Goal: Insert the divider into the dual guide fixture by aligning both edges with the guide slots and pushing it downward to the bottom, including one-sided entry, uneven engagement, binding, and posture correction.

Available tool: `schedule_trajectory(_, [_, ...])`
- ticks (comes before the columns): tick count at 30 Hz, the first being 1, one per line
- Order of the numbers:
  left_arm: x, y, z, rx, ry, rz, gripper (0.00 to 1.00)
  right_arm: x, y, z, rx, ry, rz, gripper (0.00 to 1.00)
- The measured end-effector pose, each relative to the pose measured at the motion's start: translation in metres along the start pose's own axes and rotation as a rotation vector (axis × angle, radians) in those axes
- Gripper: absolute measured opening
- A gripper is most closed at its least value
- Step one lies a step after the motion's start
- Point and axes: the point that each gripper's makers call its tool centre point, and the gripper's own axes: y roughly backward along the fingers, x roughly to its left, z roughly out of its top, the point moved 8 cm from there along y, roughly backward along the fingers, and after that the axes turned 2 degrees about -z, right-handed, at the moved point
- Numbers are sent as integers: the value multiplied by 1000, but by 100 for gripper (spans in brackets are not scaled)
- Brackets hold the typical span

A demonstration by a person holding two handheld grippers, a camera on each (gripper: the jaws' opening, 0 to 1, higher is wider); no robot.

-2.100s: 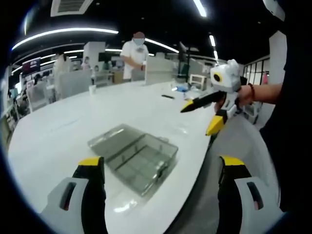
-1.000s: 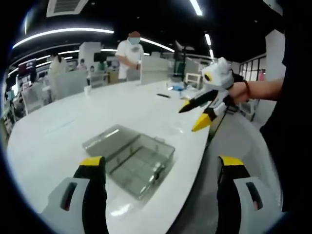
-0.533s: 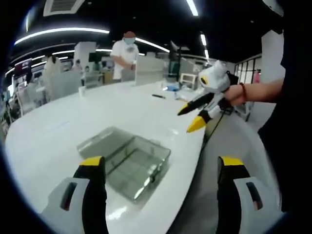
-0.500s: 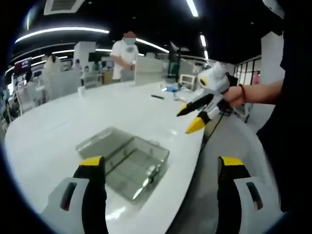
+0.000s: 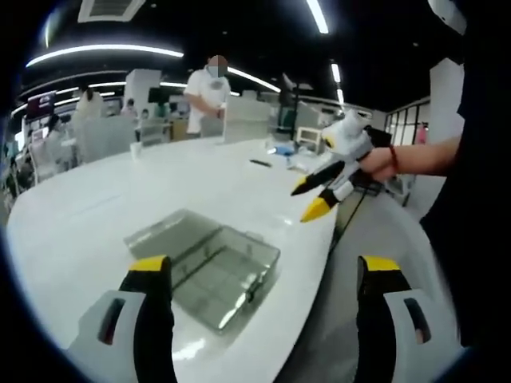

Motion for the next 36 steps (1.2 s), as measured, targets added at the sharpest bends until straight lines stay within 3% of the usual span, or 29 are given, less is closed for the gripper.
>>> schedule_trajectory(19, [0, -4, 0, 11, 10, 10, 93, -15, -22, -13, 102, 10, -3, 64])
schedule_trajectory(36, [5, -5, -6, 9, 41, 27, 93, -23, -38, -16, 126, -17, -13, 61])
